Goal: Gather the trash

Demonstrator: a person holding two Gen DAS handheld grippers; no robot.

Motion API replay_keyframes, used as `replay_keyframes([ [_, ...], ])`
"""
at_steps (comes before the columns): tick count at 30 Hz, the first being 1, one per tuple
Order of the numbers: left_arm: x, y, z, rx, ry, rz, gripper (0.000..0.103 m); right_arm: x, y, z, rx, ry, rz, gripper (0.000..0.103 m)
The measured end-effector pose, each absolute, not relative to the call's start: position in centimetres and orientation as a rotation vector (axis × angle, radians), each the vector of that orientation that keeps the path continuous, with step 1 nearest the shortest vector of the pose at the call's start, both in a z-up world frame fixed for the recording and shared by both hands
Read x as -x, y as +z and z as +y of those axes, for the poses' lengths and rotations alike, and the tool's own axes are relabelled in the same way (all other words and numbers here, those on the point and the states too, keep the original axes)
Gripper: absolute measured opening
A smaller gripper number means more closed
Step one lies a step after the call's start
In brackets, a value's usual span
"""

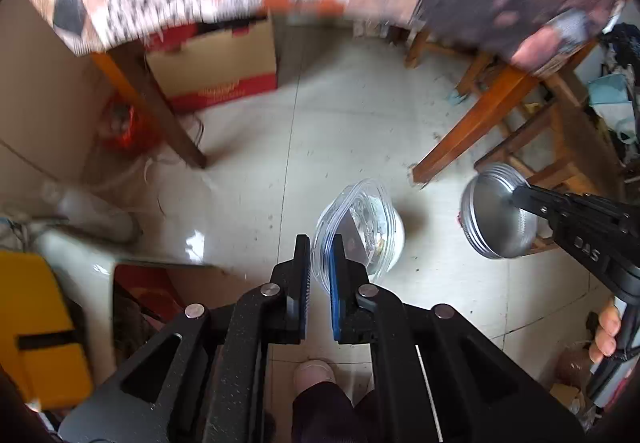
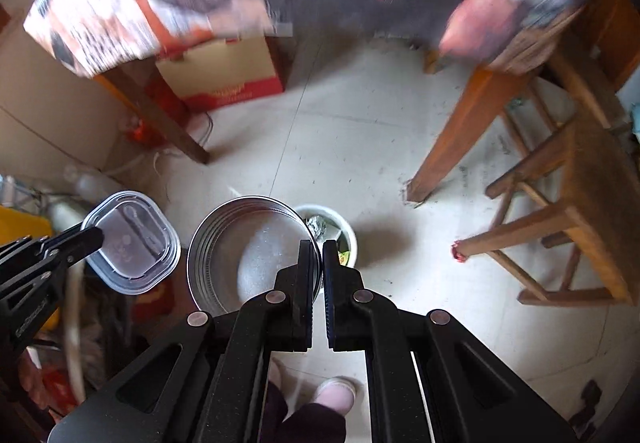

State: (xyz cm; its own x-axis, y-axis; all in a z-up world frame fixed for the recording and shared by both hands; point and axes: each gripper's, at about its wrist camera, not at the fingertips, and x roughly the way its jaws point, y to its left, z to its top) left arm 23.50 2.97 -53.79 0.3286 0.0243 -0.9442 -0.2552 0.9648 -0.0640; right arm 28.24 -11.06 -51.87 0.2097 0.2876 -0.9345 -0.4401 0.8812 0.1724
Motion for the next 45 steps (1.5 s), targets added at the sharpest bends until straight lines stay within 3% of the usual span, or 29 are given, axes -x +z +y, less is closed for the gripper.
replay_keyframes([
  [8, -24.9, -63.4, 3.4, 0.239, 0.2, 1.262, 0.007, -29.8, -61.3, -8.1, 0.174, 0.576, 1.302, 0.006],
  [10, -25.4, -64.9, 3.1, 0.226, 0.203, 1.262, 0.007, -30.1, -63.3, -7.9, 0.162, 0.58, 1.362, 0.021],
  [12, -25.8, -66.4, 2.8, 0.224, 0.205, 1.258, 0.007, -30.3, -65.1, -8.0, 0.123, 0.571, 1.402, 0.053],
  [13, -26.0, -67.0, 2.6, 0.229, 0.204, 1.259, 0.007, -30.3, -65.5, -8.2, 0.093, 0.574, 1.402, 0.056],
  [21, -28.3, -71.4, 1.6, 0.313, 0.164, 1.296, 0.007, -30.2, -66.6, -10.5, 0.068, 0.529, 1.421, 0.056],
  [22, -28.6, -71.6, 1.4, 0.326, 0.158, 1.304, 0.01, -30.2, -66.4, -10.7, 0.066, 0.524, 1.421, 0.056],
  [25, -29.4, -72.3, 0.4, 0.289, 0.166, 1.38, 0.04, -30.3, -65.3, -11.8, 0.044, 0.508, 1.423, 0.056],
  [28, -29.1, -71.5, -0.2, 0.279, 0.145, 1.393, 0.041, -30.6, -64.1, -12.3, 0.014, 0.506, 1.429, 0.056],
  [35, -27.9, -63.4, -0.6, 0.295, 0.131, 1.381, 0.041, -30.5, -56.0, -12.8, 0.0, 0.516, 1.36, 0.056],
  [45, -24.9, -38.7, -0.8, 0.244, 0.159, 1.197, 0.041, -27.6, -34.1, -15.7, 0.004, 0.591, 1.174, 0.056],
])
